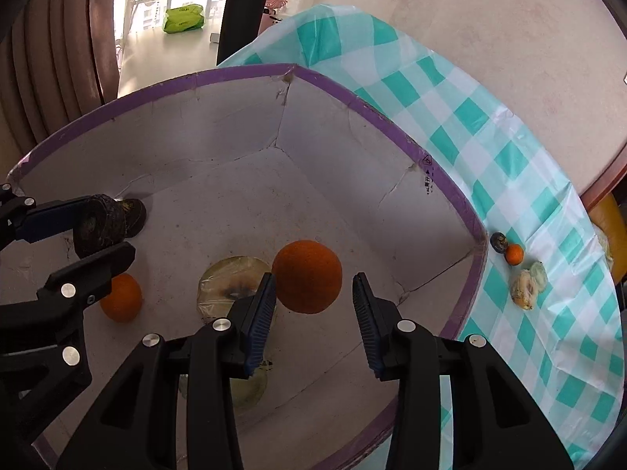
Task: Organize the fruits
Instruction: 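Lower both tools into the box and open them to release the fruits, then withdraw both open tools from the box back toward the table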
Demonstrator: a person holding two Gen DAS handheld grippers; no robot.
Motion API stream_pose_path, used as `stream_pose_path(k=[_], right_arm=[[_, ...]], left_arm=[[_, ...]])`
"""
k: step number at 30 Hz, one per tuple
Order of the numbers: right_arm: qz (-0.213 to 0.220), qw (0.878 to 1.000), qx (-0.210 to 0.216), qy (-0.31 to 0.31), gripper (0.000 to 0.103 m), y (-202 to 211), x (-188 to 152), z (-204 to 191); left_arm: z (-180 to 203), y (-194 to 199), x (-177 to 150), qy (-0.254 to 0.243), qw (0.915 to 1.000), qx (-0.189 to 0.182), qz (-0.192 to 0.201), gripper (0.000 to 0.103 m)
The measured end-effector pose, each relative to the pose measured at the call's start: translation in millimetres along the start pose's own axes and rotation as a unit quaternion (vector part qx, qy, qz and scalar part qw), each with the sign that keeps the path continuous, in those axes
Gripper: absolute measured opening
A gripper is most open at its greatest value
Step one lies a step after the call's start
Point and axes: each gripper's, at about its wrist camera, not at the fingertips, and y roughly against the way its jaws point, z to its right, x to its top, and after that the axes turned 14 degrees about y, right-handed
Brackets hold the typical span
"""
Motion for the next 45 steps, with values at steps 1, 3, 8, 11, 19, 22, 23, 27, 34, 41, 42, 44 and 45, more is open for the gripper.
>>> stream_pose_path(k=[1, 3, 8, 11, 19, 22, 23, 27, 34, 41, 42, 44, 45], right_arm=[[-0.008, 1.000, -0.002, 0.002, 0.040, -3.8, -0.2, -0.4], [-0.028, 1.000, -0.008, 0.009, 0.040, -12.0, -0.4, -1.9], [-0.041, 0.999, -0.025, 0.019, 0.044, -19.8, -3.5, -3.0], [-0.038, 0.999, -0.020, 0.017, 0.047, -18.4, -4.6, -3.0], [-0.017, 1.000, -0.012, 0.005, 0.057, -12.3, -6.9, 0.0], [-0.004, 1.000, -0.010, -0.001, 0.057, -9.8, -8.0, 0.7], [0.002, 1.000, -0.010, -0.004, 0.057, -8.7, -8.5, 1.2], [0.021, 1.000, -0.008, -0.009, 0.059, -6.2, -11.0, 1.7], [0.051, 0.998, -0.026, 0.004, 0.066, -2.4, -15.6, -4.1], [0.137, 0.990, -0.033, -0.013, 0.085, 22.7, -28.4, 6.3], [0.153, 0.987, -0.036, -0.020, 0.085, 28.8, -31.7, 10.9], [0.189, 0.980, -0.042, -0.039, 0.086, 42.7, -40.2, 24.0], [0.207, 0.976, -0.044, -0.051, 0.086, 49.7, -46.2, 32.4]], left_arm=[[0.2, -2.3, -0.8, -0.001, 1.0000, -0.001, -0.004, 0.041], [0.2, -8.0, -2.2, -0.006, 0.9998, 0.001, -0.017, 0.042], [-5.3, -12.7, -2.0, 0.005, 0.9992, -0.019, -0.034, 0.042], [-5.9, -12.7, -2.2, 0.011, 0.9991, -0.019, -0.038, 0.047], [-4.9, -9.4, -1.1, 0.018, 0.9992, -0.024, -0.028, 0.066], [-5.2, -8.1, -1.0, 0.021, 0.9992, -0.023, -0.023, 0.073], [-6.0, -7.5, -0.7, 0.023, 0.9992, -0.022, -0.022, 0.075], [-7.9, -6.8, 0.0, 0.029, 0.9990, -0.022, -0.024, 0.081], [-11.2, -7.5, 2.2, 0.042, 0.9985, -0.012, -0.032, 0.087], [-15.5, 5.4, 14.2, 0.078, 0.9960, 0.009, -0.043, 0.099], [-16.9, 13.3, 17.1, 0.093, 0.9952, -0.001, -0.031, 0.099], [-18.7, 36.8, 20.3, 0.130, 0.9910, -0.020, 0.025, 0.099], [-16.5, 50.8, 20.0, 0.143, 0.9874, -0.031, 0.062, 0.099]])
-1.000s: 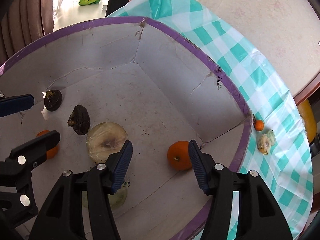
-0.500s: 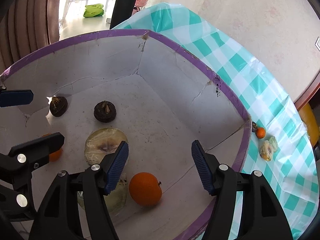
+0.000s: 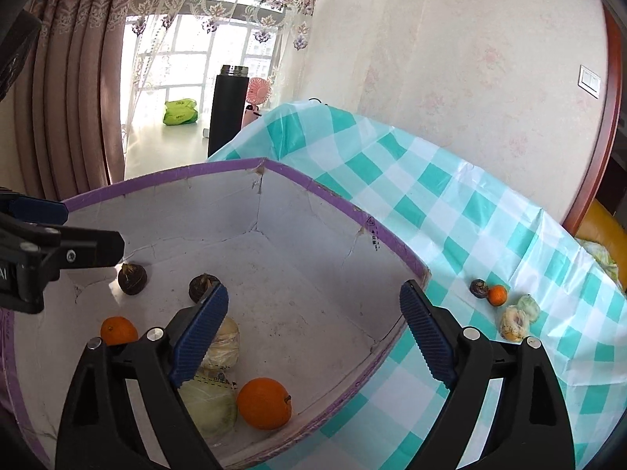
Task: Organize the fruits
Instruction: 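Withdraw both open tools from the box back toward the table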
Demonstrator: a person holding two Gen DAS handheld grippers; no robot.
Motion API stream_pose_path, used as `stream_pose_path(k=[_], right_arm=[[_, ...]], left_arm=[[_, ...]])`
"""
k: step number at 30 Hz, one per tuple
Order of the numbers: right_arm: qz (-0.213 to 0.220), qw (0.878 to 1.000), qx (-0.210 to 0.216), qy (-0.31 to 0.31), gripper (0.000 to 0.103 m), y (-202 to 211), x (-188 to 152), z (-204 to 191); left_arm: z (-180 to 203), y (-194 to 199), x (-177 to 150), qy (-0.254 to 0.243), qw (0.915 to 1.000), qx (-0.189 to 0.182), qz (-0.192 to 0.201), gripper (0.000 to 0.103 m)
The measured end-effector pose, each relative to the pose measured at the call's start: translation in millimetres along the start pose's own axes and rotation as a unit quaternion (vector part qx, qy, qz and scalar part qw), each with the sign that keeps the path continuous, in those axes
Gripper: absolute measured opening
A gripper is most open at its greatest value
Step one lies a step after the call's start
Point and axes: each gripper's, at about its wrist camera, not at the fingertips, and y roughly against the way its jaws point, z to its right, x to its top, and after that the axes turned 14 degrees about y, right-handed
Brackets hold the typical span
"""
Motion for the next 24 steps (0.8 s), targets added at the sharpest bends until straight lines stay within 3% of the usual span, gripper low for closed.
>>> stream_pose_path(k=[4, 7, 9, 11, 13, 15, 20, 22, 24], right_arm=[[0.030, 0.998, -0.010, -0.063, 0.088, 16.0, -20.1, 44.3], [0.007, 0.993, -0.023, -0.118, 0.088, 12.0, -49.1, 81.2], [-0.017, 0.987, -0.041, -0.154, 0.088, 7.5, -73.9, 106.0], [-0.039, 0.981, -0.056, -0.184, 0.088, 4.7, -99.5, 127.8], [-0.062, 0.973, -0.064, -0.214, 0.088, 1.3, -125.6, 148.1], [-0.086, 0.963, -0.072, -0.244, 0.088, -2.5, -152.0, 167.2], [-0.138, 0.939, -0.106, -0.298, 0.088, -18.8, -204.9, 212.1], [-0.151, 0.928, -0.098, -0.325, 0.088, -28.5, -216.9, 230.3], [-0.153, 0.926, -0.099, -0.331, 0.088, -37.4, -218.8, 243.7]], left_arm=[[34.9, 41.6, -13.9, -0.030, 0.9921, -0.063, 0.105, 0.101], [72.8, 58.5, -40.3, -0.083, 0.9771, -0.122, 0.153, 0.101], [102.7, 63.5, -63.4, -0.119, 0.9629, -0.173, 0.169, 0.101], [131.7, 59.7, -87.0, -0.154, 0.9478, -0.229, 0.160, 0.101], [162.0, 44.5, -109.8, -0.187, 0.9339, -0.280, 0.121, 0.101], [189.8, 25.6, -131.2, -0.210, 0.9290, -0.297, 0.068, 0.101], [235.9, -43.8, -155.2, -0.203, 0.9462, -0.250, -0.030, 0.101], [248.1, -80.2, -165.4, -0.208, 0.9549, -0.200, -0.072, 0.101], [254.9, -109.5, -173.8, -0.213, 0.9588, -0.163, -0.092, 0.100]])
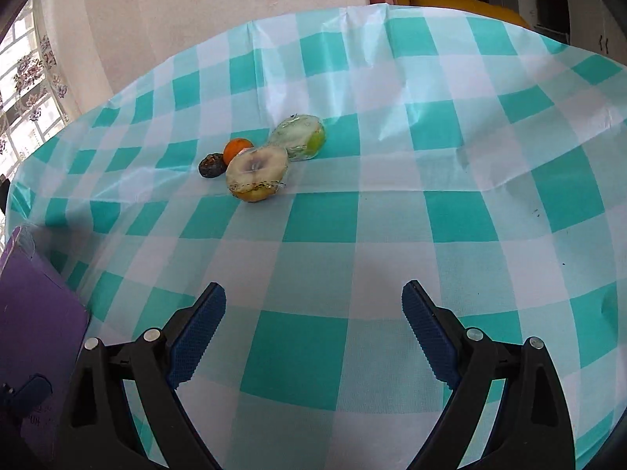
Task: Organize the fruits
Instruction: 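Withdraw both open tools from the box back toward the table, then grasp a dark round fruit with the left tool while the right tool grasps a wrapped pear half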
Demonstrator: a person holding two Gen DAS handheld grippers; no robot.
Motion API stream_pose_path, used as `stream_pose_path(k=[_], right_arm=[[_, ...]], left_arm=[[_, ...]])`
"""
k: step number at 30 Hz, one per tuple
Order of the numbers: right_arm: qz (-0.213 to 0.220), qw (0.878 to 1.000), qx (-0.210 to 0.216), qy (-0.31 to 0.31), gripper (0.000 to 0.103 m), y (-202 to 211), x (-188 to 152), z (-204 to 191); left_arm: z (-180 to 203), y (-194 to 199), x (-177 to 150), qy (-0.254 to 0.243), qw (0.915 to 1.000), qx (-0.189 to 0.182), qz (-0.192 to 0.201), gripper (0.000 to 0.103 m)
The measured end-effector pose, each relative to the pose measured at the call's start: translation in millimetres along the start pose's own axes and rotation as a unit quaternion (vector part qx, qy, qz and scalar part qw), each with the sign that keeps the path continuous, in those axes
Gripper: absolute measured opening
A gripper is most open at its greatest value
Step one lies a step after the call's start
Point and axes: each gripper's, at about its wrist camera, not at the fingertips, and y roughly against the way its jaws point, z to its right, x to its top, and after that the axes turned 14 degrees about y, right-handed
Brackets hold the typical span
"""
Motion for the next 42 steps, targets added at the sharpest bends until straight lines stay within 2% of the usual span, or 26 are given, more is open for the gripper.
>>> stream_pose_path(k=[3, 8, 16, 17, 19, 21, 24, 27, 31, 34, 37, 42], right_arm=[[-0.004, 1.000, 0.000, 0.023, 0.088, -17.9, 17.6, -2.9], [-0.013, 0.999, 0.003, 0.052, 0.088, -51.2, 49.5, -19.4], [-0.042, 0.995, -0.023, 0.084, 0.088, -100.9, 91.5, -41.6], [-0.045, 0.994, -0.025, 0.092, 0.086, -104.9, 94.1, -44.9], [-0.057, 0.992, -0.039, 0.108, 0.067, -110.6, 95.3, -50.1], [-0.066, 0.992, -0.025, 0.106, 0.056, -113.6, 92.6, -49.9], [-0.061, 0.994, -0.013, 0.086, 0.058, -108.4, 86.9, -40.8], [-0.037, 0.999, -0.007, 0.006, 0.058, -97.1, 80.0, -8.9], [-0.018, 0.995, -0.023, -0.096, 0.058, -84.9, 64.8, 31.3], [0.002, 0.989, -0.015, -0.147, 0.058, -77.3, 55.0, 49.3], [0.010, 0.989, -0.014, -0.149, 0.058, -73.4, 52.4, 48.3], [0.024, 0.990, -0.008, -0.137, 0.058, -70.6, 53.3, 49.5]], left_arm=[[-7.9, -24.9, -1.5, 0.007, 0.9995, 0.025, -0.018, 0.100], [-19.7, -35.9, 4.2, 0.024, 0.9988, 0.040, -0.017, 0.100], [-27.6, -45.8, 43.7, 0.073, 0.9949, 0.070, 0.000, 0.101], [-26.5, -48.9, 48.4, 0.075, 0.9945, 0.073, 0.002, 0.101], [-22.0, -56.6, 56.4, 0.072, 0.9940, 0.083, 0.008, 0.101], [-18.6, -65.0, 64.2, 0.071, 0.9935, 0.089, 0.011, 0.101], [-16.2, -80.0, 78.5, 0.075, 0.9920, 0.100, 0.016, 0.101], [-15.6, -99.7, 99.4, 0.086, 0.9883, 0.123, 0.025, 0.101], [-15.1, -136.8, 129.2, 0.086, 0.9835, 0.157, 0.024, 0.100], [-18.2, -163.4, 146.9, 0.086, 0.9814, 0.171, 0.007, 0.089], [-19.4, -185.3, 160.0, 0.076, 0.9817, 0.173, -0.019, 0.086], [-5.9, -205.9, 179.3, 0.013, 0.9832, 0.182, -0.014, 0.082]])
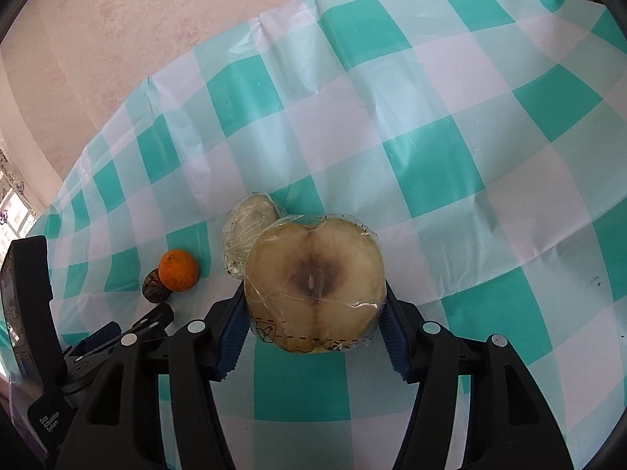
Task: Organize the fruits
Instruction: 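Grasp a dark round fruit with the left tool while the right tool grasps a wrapped pear half, then lift and carry the dark fruit and wrapped pear half with both tools toward the box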
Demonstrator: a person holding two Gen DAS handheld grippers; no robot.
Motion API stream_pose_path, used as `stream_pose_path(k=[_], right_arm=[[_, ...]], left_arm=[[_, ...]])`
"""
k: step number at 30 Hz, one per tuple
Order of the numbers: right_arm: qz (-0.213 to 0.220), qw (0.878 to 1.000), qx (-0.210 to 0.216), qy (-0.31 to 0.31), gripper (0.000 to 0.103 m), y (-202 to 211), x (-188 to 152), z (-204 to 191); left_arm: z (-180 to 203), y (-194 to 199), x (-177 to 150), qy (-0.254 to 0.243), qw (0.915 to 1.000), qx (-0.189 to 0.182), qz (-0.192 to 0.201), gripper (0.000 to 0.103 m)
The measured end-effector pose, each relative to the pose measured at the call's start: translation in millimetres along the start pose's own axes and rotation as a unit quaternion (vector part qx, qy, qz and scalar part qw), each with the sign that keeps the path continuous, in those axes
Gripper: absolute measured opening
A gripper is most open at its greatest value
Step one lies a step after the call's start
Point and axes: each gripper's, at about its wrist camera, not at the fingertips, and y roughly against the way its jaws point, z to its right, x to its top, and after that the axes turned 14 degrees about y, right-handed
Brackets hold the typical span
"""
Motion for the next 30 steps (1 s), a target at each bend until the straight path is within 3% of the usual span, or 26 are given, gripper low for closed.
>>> stream_pose_path(k=[4, 8, 11, 17, 24, 30], right_arm=[[-0.007, 1.000, 0.007, -0.005, 0.059, 0.5, -0.6, 4.5], [-0.009, 1.000, 0.007, -0.001, 0.059, -1.3, 1.1, 2.2], [-0.009, 1.000, 0.006, -0.001, 0.059, -1.8, 2.1, 0.9], [-0.009, 1.000, 0.005, 0.000, 0.059, -2.5, 2.1, 0.2], [-0.003, 1.000, 0.002, 0.001, 0.059, -0.5, 1.5, -0.5], [-0.003, 1.000, -0.003, -0.005, 0.058, 0.4, 0.8, 0.4]], left_arm=[[6.7, -9.0, 13.1, -0.016, 0.9998, -0.005, 0.006, 0.079], [2.8, -16.4, 23.6, -0.002, 0.9992, -0.041, -0.003, 0.063], [3.4, -13.0, 21.5, -0.005, 0.9984, -0.057, 0.000, 0.038], [-11.6, 5.8, 3.8, 0.044, 0.9955, -0.084, -0.001, 0.037], [-43.3, 26.9, -13.7, 0.118, 0.9842, -0.131, 0.009, 0.037], [-58.6, 33.2, -23.8, 0.133, 0.9794, -0.152, -0.001, 0.037]])
